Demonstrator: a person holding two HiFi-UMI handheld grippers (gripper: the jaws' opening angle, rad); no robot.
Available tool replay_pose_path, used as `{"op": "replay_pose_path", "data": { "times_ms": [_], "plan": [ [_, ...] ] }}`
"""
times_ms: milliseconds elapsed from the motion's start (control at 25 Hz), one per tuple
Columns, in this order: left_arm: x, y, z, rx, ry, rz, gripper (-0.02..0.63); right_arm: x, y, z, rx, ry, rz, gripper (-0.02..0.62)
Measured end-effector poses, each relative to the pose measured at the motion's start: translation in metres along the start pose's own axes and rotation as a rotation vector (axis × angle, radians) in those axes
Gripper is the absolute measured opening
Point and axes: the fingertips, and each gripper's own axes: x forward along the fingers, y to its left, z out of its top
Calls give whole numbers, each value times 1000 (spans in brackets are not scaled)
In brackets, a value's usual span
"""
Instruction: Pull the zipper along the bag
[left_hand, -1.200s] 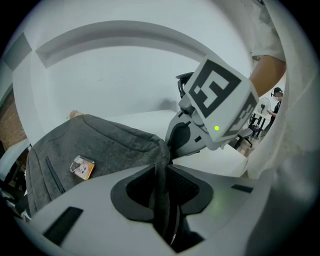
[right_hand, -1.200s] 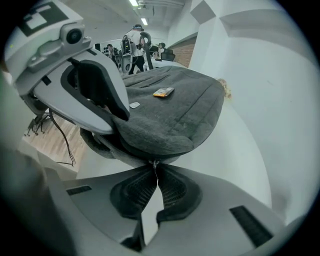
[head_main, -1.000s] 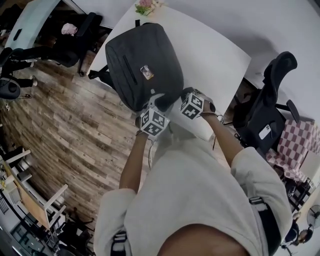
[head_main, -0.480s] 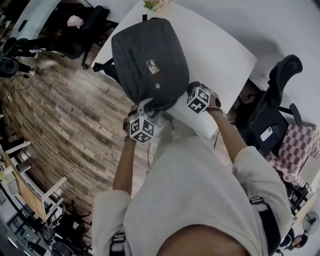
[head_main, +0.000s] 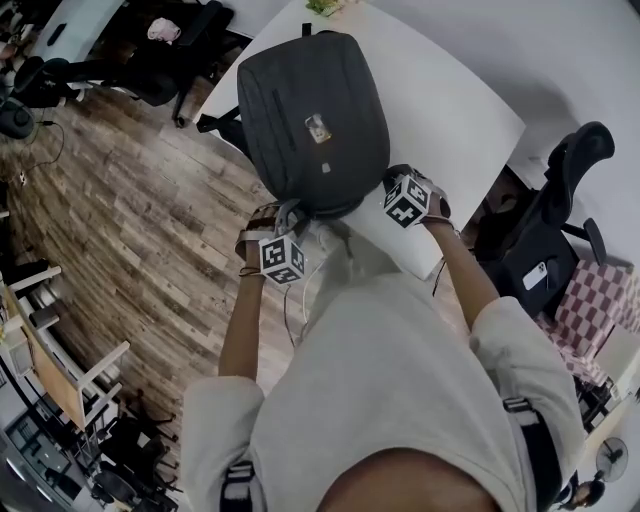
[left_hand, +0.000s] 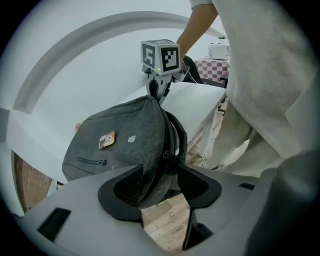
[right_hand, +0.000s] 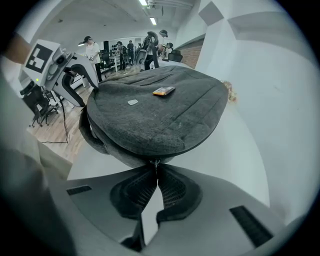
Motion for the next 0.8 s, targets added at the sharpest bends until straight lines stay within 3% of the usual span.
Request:
{"op": "replay_pose_path", "data": {
  "times_ms": [240,440,800],
  "plan": [
    [9,0,7,53,21,-48,209,-2,2,-1,-17,7,7,18],
    [8,4,6,8,-5,-77,169,-2,6,1,-10,20,13,18],
    [8,0,13,-62,-16,-84,160,-14,17,-3,116,51,-29,21]
  ]
}}
